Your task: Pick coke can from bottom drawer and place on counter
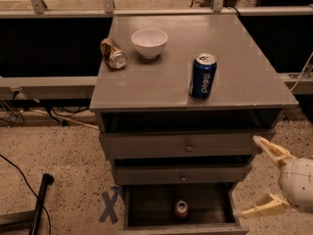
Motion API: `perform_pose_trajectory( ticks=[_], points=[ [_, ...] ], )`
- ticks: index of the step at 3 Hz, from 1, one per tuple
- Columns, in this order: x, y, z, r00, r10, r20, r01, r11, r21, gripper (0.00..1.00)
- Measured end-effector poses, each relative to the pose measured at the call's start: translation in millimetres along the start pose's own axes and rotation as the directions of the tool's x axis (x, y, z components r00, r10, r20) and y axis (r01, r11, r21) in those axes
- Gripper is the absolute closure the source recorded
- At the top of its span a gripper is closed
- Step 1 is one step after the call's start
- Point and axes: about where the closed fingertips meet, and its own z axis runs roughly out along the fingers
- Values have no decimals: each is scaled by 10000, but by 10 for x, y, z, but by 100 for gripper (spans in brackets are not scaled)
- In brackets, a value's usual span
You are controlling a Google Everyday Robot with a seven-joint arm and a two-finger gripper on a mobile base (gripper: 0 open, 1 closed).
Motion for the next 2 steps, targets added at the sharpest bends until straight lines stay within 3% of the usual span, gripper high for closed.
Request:
perform_pose_trajectory(
  ticks=[1, 2],
  points=[
    [50, 66, 133, 9985, 456, 293, -437, 9970, -644, 0],
    [295, 376, 514, 9832, 1332, 1245, -1164, 9842, -1336, 0]
  ],
)
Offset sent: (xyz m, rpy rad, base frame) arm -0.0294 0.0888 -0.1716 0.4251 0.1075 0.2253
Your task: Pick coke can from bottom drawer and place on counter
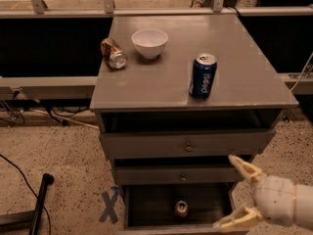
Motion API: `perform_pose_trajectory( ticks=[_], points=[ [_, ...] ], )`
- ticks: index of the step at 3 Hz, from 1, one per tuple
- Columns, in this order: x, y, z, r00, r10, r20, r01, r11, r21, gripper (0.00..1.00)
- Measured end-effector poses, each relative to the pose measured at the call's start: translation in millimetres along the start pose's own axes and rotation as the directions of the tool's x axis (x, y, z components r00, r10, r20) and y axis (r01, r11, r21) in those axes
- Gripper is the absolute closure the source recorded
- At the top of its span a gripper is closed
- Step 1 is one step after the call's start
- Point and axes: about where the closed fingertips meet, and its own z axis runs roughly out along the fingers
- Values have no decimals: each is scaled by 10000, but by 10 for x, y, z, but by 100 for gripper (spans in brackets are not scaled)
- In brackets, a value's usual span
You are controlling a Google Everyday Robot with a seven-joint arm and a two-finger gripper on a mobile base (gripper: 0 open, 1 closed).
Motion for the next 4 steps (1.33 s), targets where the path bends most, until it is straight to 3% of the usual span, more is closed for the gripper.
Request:
perform_pose_trajectory(
  ticks=[1, 2, 3, 4],
  points=[
    [310, 342, 381, 9863, -25, 1651, 144, 9974, -708, 0],
    [467, 428, 517, 9464, -36, 3229, 578, 9857, -1583, 0],
    [401, 579, 473, 9218, 236, 3870, 684, 9726, -2223, 0],
    [712, 505, 626, 9263, 261, 3759, 323, 9884, -1481, 0]
  ],
)
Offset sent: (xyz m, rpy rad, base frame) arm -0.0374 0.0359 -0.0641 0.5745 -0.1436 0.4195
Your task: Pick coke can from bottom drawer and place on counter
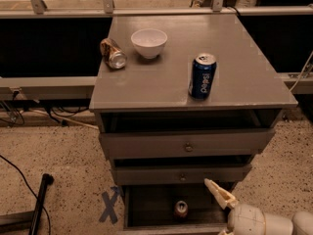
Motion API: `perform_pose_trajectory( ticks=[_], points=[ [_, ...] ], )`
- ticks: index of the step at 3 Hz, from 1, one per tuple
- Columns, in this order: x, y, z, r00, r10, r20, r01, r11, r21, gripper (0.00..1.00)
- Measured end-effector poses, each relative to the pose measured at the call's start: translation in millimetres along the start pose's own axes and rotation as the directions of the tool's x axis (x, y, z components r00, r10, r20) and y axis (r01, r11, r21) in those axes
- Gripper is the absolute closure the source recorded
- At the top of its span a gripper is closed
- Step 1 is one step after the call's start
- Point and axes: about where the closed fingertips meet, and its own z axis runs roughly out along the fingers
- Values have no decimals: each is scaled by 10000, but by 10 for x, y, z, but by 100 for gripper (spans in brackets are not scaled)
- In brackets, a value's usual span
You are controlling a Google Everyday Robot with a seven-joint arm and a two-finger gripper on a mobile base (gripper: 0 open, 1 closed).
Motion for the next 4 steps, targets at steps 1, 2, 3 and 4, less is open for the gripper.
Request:
perform_pose_trajectory(
  ticks=[1, 2, 3, 4],
  points=[
    [730, -38, -47, 9965, 313, -781, -206, 9907, 1343, 0],
    [1336, -107, -126, 9721, 538, -2283, -37, 9768, 2142, 0],
    [1481, -246, -194, 9564, 675, -2843, 114, 9635, 2673, 0],
    [1481, -246, -194, 9564, 675, -2843, 114, 9635, 2673, 0]
  ],
)
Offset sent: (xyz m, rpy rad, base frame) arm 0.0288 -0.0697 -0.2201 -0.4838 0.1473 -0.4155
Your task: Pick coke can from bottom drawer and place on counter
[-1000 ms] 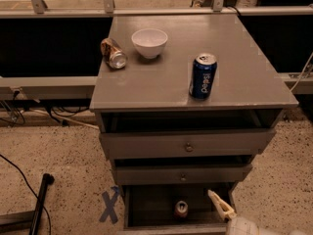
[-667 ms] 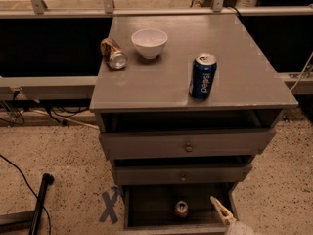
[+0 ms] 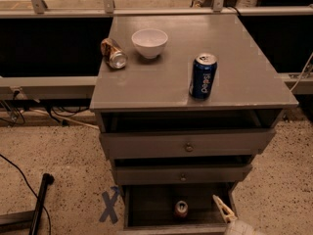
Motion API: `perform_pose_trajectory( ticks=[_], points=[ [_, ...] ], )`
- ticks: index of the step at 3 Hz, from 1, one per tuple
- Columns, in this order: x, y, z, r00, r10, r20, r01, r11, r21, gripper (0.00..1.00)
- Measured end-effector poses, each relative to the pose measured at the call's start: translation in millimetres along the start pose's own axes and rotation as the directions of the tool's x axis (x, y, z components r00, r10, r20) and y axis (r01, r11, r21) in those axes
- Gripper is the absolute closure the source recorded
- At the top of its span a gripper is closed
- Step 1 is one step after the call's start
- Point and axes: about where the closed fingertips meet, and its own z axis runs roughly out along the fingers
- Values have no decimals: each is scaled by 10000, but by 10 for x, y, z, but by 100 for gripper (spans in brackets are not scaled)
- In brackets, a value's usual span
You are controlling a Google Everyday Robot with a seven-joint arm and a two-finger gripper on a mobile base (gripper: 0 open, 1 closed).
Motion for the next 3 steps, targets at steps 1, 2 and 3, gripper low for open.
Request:
perform_pose_trajectory(
  ticks=[1, 2, 3],
  points=[
    [121, -89, 95, 9990, -242, -388, 250, 9995, 192, 0],
    [438, -237, 450, 9933, -577, -1001, 660, 9945, 815, 0],
    [622, -345, 445, 9862, -426, -1599, 637, 9896, 1292, 0]
  ],
)
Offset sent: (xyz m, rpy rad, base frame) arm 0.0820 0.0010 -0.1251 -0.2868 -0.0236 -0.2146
